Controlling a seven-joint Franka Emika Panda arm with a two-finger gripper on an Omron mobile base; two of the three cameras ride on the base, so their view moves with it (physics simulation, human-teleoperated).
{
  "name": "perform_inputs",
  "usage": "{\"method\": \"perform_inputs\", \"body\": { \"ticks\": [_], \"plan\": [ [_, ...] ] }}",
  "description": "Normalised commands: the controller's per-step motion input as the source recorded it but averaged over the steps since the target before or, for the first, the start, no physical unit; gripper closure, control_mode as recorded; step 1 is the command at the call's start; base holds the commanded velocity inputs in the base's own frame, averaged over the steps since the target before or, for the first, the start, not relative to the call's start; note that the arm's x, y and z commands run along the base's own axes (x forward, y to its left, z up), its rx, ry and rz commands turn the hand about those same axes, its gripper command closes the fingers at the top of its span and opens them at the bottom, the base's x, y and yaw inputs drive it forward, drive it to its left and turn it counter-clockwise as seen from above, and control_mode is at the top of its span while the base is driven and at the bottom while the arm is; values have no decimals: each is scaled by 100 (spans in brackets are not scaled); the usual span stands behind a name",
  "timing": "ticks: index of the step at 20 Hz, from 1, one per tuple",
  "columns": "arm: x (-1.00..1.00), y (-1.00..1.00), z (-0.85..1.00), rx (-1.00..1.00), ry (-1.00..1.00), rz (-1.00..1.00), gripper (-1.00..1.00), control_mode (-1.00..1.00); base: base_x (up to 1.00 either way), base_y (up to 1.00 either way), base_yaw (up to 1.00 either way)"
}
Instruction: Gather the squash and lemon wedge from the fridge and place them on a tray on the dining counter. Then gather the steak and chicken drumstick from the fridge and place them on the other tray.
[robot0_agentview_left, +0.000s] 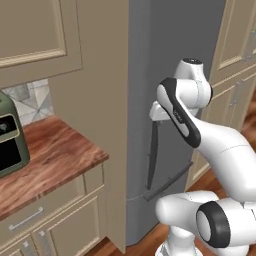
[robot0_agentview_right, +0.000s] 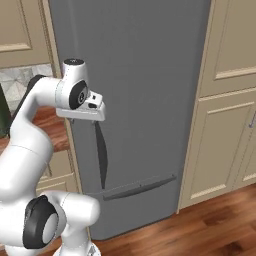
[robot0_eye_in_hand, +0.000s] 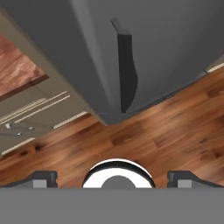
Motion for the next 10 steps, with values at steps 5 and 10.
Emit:
{"method": "perform_inputs", "body": {
  "ticks": [5,10],
  "plan": [
    [0,0,0,0,0,0,-100,100,10,31,-15],
    [0,0,0,0,0,0,-100,100,-5,39,-10]
  ]
}}
